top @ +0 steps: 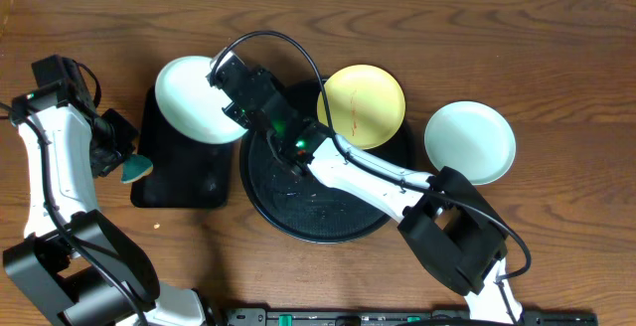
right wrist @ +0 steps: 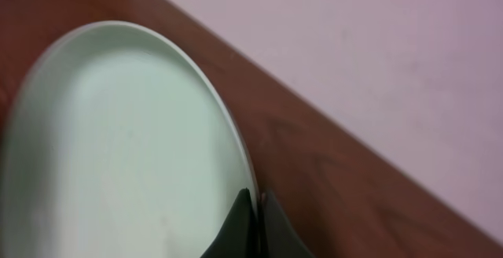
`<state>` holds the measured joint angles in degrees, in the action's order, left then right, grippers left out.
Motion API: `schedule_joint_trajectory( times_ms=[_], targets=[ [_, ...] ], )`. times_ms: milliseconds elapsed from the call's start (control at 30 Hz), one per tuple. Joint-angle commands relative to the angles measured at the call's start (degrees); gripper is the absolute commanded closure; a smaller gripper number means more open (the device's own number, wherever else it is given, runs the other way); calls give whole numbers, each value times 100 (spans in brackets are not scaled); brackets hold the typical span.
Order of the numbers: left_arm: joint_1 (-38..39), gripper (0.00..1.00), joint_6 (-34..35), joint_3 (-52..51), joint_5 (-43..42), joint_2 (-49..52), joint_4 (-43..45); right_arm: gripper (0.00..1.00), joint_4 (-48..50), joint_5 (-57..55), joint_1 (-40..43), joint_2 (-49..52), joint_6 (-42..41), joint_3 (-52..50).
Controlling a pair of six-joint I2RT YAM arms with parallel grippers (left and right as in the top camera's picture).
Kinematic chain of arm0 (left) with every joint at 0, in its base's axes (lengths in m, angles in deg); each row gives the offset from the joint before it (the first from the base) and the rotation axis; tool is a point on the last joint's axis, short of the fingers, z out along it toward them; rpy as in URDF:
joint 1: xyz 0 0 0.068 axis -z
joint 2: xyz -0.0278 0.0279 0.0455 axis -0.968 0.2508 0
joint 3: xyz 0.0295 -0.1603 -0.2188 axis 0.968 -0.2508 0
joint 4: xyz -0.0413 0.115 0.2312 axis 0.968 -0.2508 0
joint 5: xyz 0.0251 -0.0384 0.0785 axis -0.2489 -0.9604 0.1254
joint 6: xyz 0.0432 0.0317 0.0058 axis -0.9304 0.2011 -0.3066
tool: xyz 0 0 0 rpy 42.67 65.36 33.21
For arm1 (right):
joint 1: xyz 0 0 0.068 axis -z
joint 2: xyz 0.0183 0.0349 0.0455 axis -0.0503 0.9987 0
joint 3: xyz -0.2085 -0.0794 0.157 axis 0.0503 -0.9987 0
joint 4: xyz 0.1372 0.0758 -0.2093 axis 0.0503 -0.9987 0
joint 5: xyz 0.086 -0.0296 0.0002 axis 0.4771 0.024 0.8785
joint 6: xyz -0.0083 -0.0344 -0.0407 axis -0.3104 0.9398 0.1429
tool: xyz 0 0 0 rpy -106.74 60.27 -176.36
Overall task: Clean dirty plates on tray and stack at the side
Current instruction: 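Lift the blue plate with the right gripper and swing it right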
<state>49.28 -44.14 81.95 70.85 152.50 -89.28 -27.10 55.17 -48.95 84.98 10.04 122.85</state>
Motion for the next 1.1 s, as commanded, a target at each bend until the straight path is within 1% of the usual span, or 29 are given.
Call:
schedule_joint_trajectory(
  times_ms=[0, 133, 333, 533, 867, 1067],
  targets=[
    [-9, 93, 48, 120, 28, -122, -20, 99, 164, -122, 37, -81, 509, 81],
    [-9, 92, 48, 120, 28, -122, -20, 99, 341, -120, 35, -81, 850, 81],
    [-9, 93, 48, 120, 28, -122, -20, 99, 949, -120, 11, -81, 1967, 81],
    [-9, 92, 48, 120, 28, -122, -20, 99, 1366, -120, 9, -81, 2767, 81],
    [-9, 93, 48, 120, 28, -122, -20, 99, 1954, -122, -2, -81, 3169, 81],
    [-9, 93, 48, 120, 28, -122, -20, 99, 1963, -125, -2, -81, 3165, 79]
  ],
)
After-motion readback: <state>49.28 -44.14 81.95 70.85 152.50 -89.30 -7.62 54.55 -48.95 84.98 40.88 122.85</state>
